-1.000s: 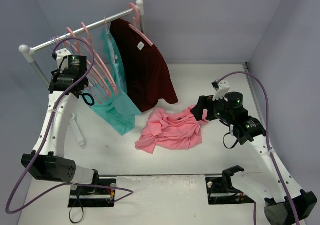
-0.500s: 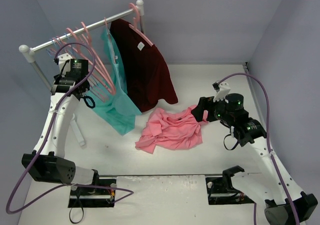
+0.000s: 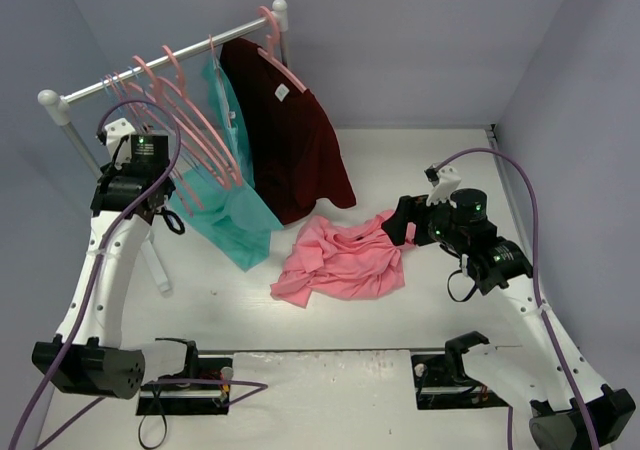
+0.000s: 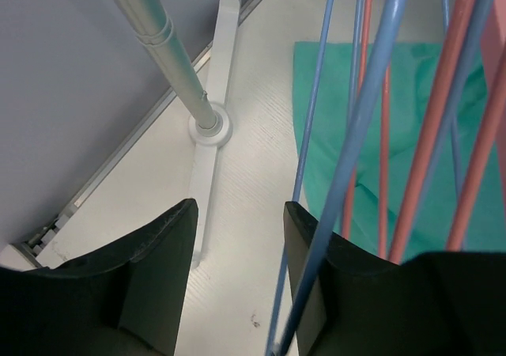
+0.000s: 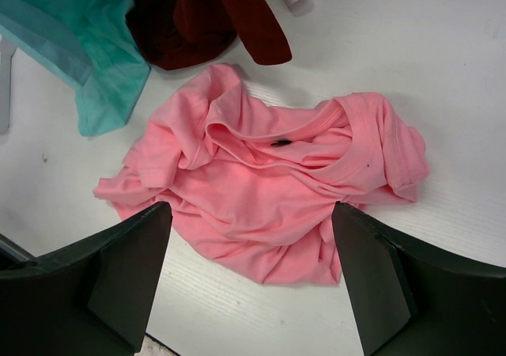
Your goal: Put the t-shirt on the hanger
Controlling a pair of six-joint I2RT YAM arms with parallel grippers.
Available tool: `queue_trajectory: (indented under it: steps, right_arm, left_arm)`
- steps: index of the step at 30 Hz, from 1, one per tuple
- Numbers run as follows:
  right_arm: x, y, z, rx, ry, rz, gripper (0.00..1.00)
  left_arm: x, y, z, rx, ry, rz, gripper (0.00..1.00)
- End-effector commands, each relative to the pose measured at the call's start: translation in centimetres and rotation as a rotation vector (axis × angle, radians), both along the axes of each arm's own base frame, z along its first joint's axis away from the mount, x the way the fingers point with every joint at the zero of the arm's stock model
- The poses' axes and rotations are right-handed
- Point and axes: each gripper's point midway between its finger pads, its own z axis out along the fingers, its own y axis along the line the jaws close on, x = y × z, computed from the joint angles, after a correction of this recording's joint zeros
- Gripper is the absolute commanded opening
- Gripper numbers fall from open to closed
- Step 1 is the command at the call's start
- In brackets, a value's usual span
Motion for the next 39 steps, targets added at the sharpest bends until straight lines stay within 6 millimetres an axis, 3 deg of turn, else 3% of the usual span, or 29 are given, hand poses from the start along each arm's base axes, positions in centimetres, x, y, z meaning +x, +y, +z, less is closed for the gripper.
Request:
queue_trajectory:
  steps: [1,8,17,24,30,37,39]
  right_arm:
    - [0.2,0.9,1.2,0.036,-0.042,0.029,0.79]
    - [0.2,0.9,1.0,0.036,-0.036,0.034,0.80]
    - [0.0,0.9,1.3,0.043,-0.042,0.035,0.80]
    - [-0.1,1.0,1.2,0.045,-0.039,0.039,0.80]
    - [-0.1,1.0,1.2,0.046,-0.039,0.038,0.80]
    - [0.0,0.9,1.2,0.042,-0.039,0.033,0.80]
    - [0.1,0.9,1.2,0.042,-0.039,0.033,0.80]
  left_arm:
    - [0.8,-0.3,2.9,-0.053,-0.166,0.006,0.43]
    - [1.9,-1.1,2.8,-0.084,-0.186,-0.025,0.43]
    - [2.4,-0.5,-0.1,-0.077,-0.111,0.019,0.43]
    - [3.1,-0.5,-1.1,-0.090,-0.098,0.020,0.43]
    - [3.0,-0.3,-0.8,-0.074,-0.104,0.021,0.32]
    - [3.1,0.0,-1.2,-0.071,-0.087,0.023,0.00]
    - [3.0,0.1,-1.2,-0.072,-0.087,0.022,0.00]
